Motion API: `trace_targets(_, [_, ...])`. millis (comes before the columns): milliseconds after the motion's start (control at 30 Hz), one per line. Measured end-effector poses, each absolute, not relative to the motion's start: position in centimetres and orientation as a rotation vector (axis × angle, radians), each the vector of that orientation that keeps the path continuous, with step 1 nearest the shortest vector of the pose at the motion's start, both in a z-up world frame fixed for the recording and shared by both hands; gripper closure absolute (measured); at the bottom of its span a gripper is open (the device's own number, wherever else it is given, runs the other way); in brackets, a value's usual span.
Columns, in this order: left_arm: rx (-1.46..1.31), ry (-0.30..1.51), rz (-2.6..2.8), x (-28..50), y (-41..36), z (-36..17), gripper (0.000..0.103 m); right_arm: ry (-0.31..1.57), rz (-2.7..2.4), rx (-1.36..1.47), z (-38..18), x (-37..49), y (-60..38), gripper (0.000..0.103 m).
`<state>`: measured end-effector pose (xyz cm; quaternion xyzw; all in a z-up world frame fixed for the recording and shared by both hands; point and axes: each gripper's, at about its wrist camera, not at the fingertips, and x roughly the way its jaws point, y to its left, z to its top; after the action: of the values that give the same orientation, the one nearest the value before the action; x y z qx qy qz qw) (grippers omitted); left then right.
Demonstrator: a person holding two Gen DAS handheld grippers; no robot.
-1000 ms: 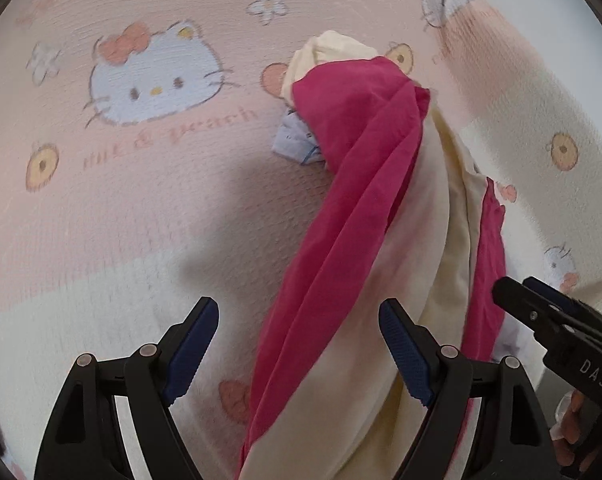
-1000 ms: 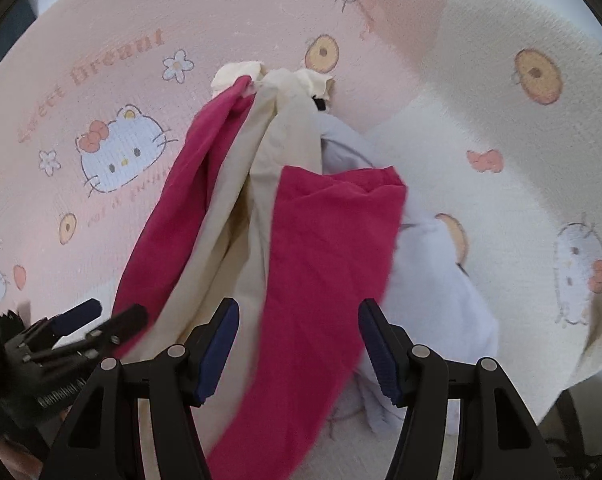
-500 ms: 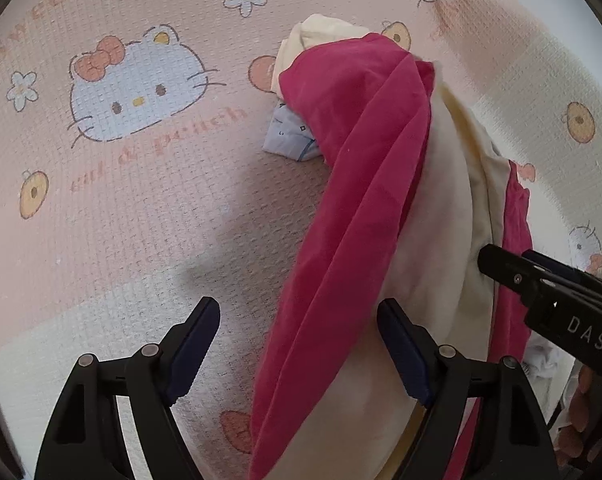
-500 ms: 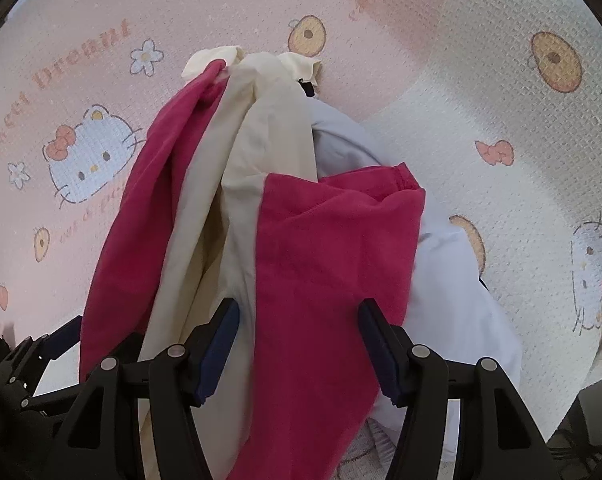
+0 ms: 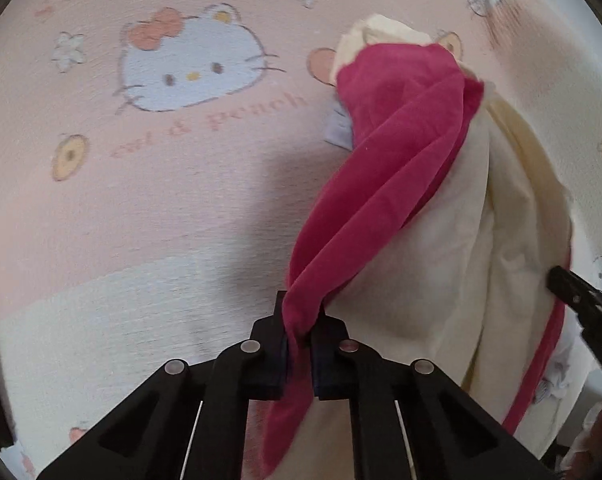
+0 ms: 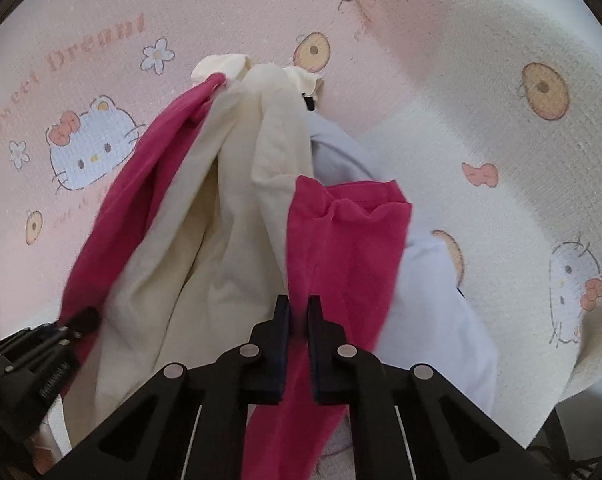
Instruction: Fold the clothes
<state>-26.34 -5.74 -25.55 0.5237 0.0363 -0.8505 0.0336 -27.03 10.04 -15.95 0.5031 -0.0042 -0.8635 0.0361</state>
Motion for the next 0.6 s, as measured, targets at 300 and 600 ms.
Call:
trace_targets(300, [1.491, 0.173, -2.511, -21.7, -11.3, -24.0, 0.099, 0.043, -2.695, 1.520, -14.5, -24.6, 11.1, 0.100])
trace_targets(600, [1.310, 0.652, -2.604, -16.5, -16.7, -23.0, 0.099, -0.174, -2.621, 1.478, -14.4, -21.6, 13.0, 0.100])
